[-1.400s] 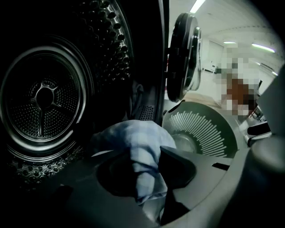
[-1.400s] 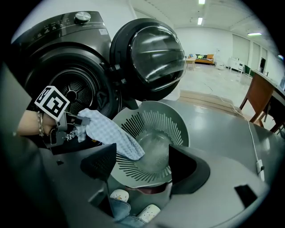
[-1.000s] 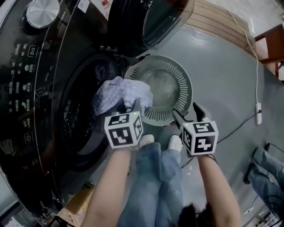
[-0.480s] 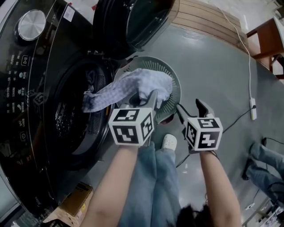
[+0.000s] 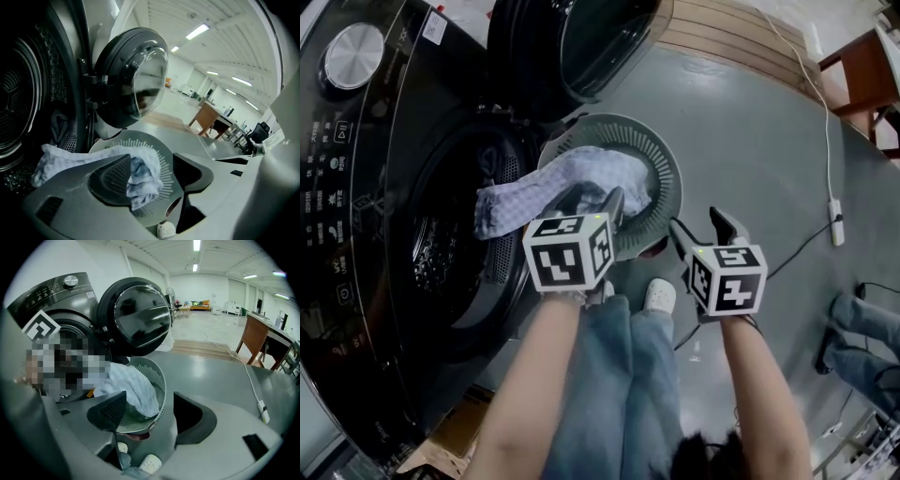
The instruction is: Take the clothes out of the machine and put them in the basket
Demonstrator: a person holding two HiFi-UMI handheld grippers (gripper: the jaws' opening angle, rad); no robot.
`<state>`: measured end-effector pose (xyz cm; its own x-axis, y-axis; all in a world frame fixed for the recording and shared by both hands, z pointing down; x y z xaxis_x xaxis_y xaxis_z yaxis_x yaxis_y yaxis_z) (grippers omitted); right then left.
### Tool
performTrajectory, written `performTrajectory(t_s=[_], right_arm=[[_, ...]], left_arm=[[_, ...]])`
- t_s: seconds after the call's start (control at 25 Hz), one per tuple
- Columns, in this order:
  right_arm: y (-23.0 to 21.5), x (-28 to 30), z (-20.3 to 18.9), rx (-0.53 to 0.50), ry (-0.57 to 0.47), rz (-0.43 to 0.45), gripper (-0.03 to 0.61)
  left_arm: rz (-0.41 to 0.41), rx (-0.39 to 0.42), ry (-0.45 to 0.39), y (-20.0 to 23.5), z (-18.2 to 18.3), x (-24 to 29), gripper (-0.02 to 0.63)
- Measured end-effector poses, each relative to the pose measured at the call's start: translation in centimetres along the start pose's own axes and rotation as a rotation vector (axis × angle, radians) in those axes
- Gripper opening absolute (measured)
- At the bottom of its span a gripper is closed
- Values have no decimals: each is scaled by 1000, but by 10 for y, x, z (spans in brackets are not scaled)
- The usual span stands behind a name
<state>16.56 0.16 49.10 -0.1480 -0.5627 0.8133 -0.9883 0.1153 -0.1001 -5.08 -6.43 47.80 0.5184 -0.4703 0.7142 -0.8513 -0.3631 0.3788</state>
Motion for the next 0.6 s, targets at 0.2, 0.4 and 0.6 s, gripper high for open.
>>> performTrajectory(t_s=[0.2, 0.4, 0.6], right_arm=[[11, 7, 0, -8, 11, 11, 311], [25, 15, -3, -31, 29, 28, 310], [41, 28, -9, -28, 47, 37, 308]], left_arm=[[83, 62, 52, 34, -9, -11, 276], [237, 65, 115, 87, -28, -32, 292], [383, 111, 183, 129, -45, -46, 311]])
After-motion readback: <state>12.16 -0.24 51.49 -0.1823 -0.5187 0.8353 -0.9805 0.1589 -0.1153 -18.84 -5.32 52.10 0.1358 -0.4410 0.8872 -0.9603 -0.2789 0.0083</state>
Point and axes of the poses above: the fingertips, and each gripper's own axes: x forward along the fingers, y to its left, z out of its top, the point moved 10 cm from there along -x, backward along the fingers, and after that the axes turned 7 degrees about -z, right-handed, at the moved point
